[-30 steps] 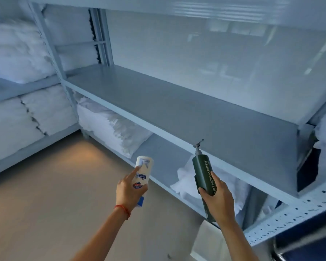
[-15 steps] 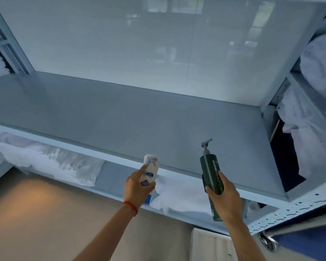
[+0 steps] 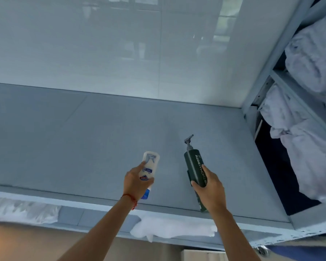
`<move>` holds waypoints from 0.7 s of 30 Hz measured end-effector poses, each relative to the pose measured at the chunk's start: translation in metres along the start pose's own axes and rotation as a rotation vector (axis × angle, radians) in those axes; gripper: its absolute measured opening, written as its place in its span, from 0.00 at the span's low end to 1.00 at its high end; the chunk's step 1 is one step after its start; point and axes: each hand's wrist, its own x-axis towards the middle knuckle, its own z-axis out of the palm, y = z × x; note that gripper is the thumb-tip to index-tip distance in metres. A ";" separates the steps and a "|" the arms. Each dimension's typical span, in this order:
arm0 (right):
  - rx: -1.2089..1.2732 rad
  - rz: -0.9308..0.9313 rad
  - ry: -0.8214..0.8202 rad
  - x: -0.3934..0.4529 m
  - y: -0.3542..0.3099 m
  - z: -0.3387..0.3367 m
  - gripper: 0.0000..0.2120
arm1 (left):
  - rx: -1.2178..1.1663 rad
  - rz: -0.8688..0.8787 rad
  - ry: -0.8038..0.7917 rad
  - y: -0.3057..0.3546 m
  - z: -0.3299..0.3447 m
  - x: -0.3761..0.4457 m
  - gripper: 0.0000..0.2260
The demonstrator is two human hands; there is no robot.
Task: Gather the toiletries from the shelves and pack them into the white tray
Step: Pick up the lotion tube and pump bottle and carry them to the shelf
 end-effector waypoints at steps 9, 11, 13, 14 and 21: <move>-0.072 -0.033 -0.058 0.053 0.014 0.022 0.31 | 0.054 0.009 -0.014 -0.012 0.040 0.048 0.28; -0.111 -0.040 -0.068 0.062 0.014 0.025 0.31 | 0.087 0.037 -0.015 -0.012 0.045 0.054 0.29; -0.145 -0.032 -0.081 0.070 0.013 0.026 0.31 | 0.110 0.061 -0.023 -0.012 0.048 0.058 0.29; -0.156 -0.026 -0.088 0.072 0.013 0.027 0.31 | 0.117 0.061 -0.025 -0.013 0.049 0.059 0.29; -0.296 -0.093 -0.100 0.071 0.015 0.022 0.33 | 0.250 0.066 -0.057 -0.010 0.043 0.055 0.27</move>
